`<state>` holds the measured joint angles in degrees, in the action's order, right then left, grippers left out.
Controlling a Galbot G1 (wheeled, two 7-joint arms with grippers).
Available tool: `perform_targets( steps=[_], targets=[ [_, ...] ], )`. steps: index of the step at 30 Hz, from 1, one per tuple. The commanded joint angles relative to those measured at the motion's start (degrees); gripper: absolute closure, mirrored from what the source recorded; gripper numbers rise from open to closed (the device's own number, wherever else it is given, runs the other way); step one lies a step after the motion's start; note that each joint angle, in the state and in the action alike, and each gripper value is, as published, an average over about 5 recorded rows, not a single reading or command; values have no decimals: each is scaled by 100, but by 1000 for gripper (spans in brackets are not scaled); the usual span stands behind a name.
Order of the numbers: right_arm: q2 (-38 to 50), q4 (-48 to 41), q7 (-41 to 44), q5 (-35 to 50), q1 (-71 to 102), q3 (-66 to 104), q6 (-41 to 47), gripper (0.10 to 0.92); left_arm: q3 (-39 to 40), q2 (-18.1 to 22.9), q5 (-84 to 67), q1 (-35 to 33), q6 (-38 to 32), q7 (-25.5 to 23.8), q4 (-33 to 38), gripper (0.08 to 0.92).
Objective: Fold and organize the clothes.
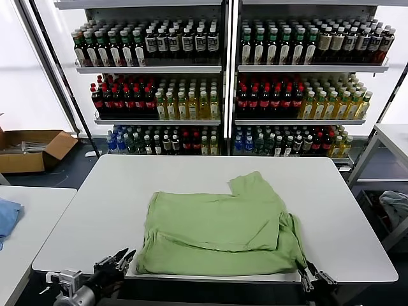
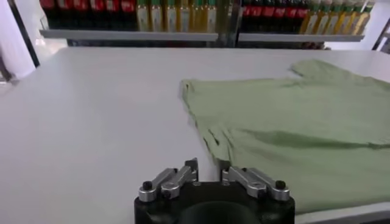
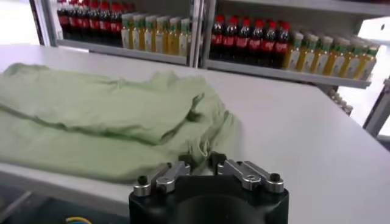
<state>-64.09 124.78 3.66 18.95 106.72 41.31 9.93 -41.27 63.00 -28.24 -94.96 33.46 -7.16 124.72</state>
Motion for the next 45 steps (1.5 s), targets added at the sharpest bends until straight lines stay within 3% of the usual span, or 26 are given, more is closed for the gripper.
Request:
perform_targets(
  steps=[1,11,15,19,25,37,45],
  targets=[
    [334,143,231,461,-943,180,161,553,-393,-273,-245,362,-31,-84,7,586],
    [263,-1559,218,605,-4330,-1198,1797,277,1201,-1104,-842,2576,-48,-111,-1660,292],
    [29,-2627,533,573,-5495,-1718,2035,213,1969,-1170,-1016,3586,-114,-106,-2535,201],
    [-232,-3693,962,300,-6277,-2036,2189,203,2541,-1051,-1037,4397,-198,-113,-3326,179],
    [-534,-5028,1417,-94,-7010,-2246,2107,203,3009,-861,-1033,5066,-245,-197,-4053,177],
    [-847,-6280,1503,-455,-7729,-2369,1983,203,3508,-589,-919,5905,-354,-232,-5140,177],
    [-932,-6740,1500,-680,-7929,-2392,1986,203,3679,-401,-760,6028,-351,-243,-5329,177]
  ],
)
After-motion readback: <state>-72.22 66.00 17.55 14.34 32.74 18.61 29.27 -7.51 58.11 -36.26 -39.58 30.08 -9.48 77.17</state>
